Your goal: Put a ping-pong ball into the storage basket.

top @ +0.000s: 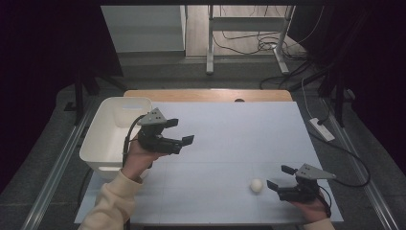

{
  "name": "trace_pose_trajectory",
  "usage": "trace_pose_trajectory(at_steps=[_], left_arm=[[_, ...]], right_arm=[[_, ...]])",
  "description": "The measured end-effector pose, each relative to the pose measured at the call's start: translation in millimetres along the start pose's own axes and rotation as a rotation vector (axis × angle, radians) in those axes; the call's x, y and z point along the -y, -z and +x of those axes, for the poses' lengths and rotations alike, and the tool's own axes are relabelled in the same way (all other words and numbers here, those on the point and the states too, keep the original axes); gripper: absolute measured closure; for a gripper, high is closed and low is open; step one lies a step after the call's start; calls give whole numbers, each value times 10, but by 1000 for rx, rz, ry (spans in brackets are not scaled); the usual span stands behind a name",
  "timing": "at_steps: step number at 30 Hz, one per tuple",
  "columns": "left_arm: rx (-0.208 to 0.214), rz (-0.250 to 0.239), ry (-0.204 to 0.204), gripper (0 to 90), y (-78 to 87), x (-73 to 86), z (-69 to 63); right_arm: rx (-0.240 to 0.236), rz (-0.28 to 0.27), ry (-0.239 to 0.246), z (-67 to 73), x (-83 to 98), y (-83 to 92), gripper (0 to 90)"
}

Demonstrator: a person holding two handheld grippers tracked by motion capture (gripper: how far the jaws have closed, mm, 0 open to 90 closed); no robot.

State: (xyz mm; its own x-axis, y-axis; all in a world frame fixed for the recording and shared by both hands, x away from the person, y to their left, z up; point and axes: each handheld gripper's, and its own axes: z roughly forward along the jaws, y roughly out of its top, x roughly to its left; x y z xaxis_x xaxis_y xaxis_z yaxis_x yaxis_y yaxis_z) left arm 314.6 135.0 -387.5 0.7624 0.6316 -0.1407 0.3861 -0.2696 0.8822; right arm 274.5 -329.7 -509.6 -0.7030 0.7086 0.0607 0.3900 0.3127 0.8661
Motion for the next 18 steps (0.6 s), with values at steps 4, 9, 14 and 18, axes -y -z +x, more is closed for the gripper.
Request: trace_pose_trajectory(at_steps=[4,9,14,18], left_arm=[[10,8,-8,146,-52,3,-43],[33,18,-7,142,-118,29,-82],[49,26,-6,143,-159,48,-99],[59,34,-5,142,-205,75,-122]], right_arm=[[-2,-2,3,3,0,-1,142],[1,-1,2,2,1,3,142],[1,0,2,3,2,2,143],[3,1,0,5,2,3,143]])
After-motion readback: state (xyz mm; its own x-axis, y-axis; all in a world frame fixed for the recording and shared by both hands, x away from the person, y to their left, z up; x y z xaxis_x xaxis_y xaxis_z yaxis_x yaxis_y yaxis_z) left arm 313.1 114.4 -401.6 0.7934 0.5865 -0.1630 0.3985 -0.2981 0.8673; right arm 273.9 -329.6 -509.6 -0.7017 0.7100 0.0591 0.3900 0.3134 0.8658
